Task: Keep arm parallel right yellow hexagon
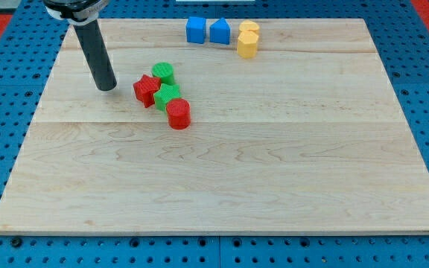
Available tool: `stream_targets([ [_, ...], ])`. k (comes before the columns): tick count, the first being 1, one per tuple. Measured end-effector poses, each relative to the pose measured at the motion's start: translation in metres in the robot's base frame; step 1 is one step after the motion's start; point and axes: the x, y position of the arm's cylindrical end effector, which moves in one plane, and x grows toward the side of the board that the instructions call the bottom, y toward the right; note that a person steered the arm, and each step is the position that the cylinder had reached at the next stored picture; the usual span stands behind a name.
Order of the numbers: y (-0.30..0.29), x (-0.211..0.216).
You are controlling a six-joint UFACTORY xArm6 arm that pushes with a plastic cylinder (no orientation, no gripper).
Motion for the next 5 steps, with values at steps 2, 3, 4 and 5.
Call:
stream_targets([
  [2,-0.001,0.0],
  [3,0.015,-0.027],
  [4,0.064,-0.063],
  [5,0.104,-0.067],
])
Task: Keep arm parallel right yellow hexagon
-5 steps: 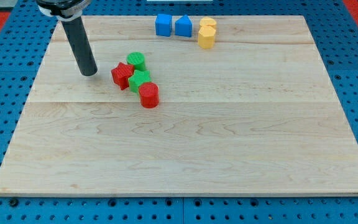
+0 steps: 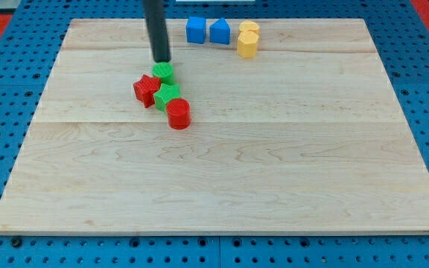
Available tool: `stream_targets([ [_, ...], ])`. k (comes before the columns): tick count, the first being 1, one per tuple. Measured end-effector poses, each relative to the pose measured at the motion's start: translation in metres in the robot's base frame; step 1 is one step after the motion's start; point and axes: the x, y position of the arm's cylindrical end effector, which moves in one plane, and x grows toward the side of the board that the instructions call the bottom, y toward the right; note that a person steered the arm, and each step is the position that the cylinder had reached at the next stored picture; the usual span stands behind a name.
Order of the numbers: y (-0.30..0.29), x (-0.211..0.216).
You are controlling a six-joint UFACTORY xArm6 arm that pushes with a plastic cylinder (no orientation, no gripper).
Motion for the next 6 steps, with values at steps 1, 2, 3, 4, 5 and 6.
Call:
stream_targets([
  [1,0.038,0.0],
  [2,0.042,-0.004],
  [3,0.098,0.003],
  [4,0.172,0.003],
  [5,0.23,0.002],
  [6,0.23,-0.025],
])
